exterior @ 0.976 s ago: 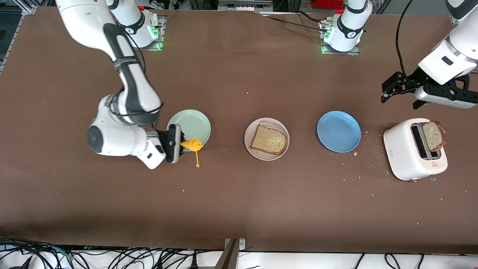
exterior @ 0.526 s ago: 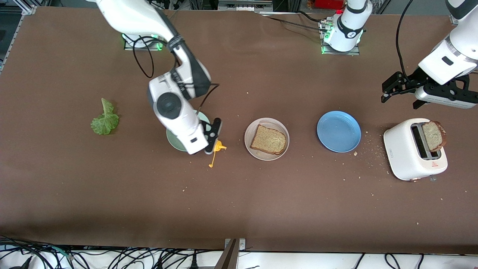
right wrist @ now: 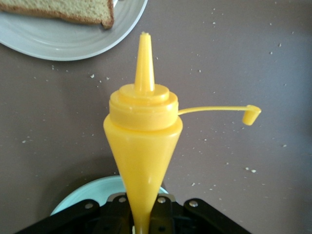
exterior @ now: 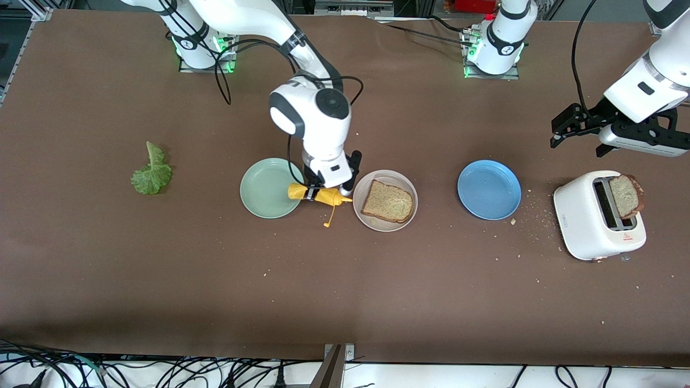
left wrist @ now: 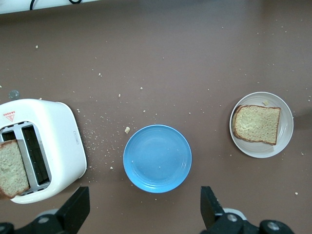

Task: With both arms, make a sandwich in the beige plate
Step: 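Tilt the yellow bottle nozzle over the toast with the right gripper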

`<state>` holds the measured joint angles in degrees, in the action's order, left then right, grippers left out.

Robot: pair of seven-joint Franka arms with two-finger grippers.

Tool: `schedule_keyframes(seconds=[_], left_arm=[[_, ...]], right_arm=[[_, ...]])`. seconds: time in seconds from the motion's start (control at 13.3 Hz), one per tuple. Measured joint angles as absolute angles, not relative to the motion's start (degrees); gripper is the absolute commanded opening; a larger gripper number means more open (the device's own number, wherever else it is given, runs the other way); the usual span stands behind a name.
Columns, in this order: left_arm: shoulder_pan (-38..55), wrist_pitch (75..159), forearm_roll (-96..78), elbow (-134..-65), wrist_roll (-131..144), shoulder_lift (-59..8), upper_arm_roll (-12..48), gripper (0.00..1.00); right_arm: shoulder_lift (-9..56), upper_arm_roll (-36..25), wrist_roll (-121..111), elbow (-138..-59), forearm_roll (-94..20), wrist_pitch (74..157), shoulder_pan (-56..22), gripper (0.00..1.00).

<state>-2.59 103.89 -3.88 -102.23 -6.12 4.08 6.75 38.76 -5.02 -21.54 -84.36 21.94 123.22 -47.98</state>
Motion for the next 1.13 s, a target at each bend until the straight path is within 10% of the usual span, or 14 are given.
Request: schedule_keyframes(seconds=[1.13], left_arm=[[-2.91, 103.77, -3.88, -102.24, -6.12, 4.07, 6.75, 1.0]], right_arm=[[45.6, -5.85, -12.57, -83.32, 41.9, 120.1, -55.83, 0.0]])
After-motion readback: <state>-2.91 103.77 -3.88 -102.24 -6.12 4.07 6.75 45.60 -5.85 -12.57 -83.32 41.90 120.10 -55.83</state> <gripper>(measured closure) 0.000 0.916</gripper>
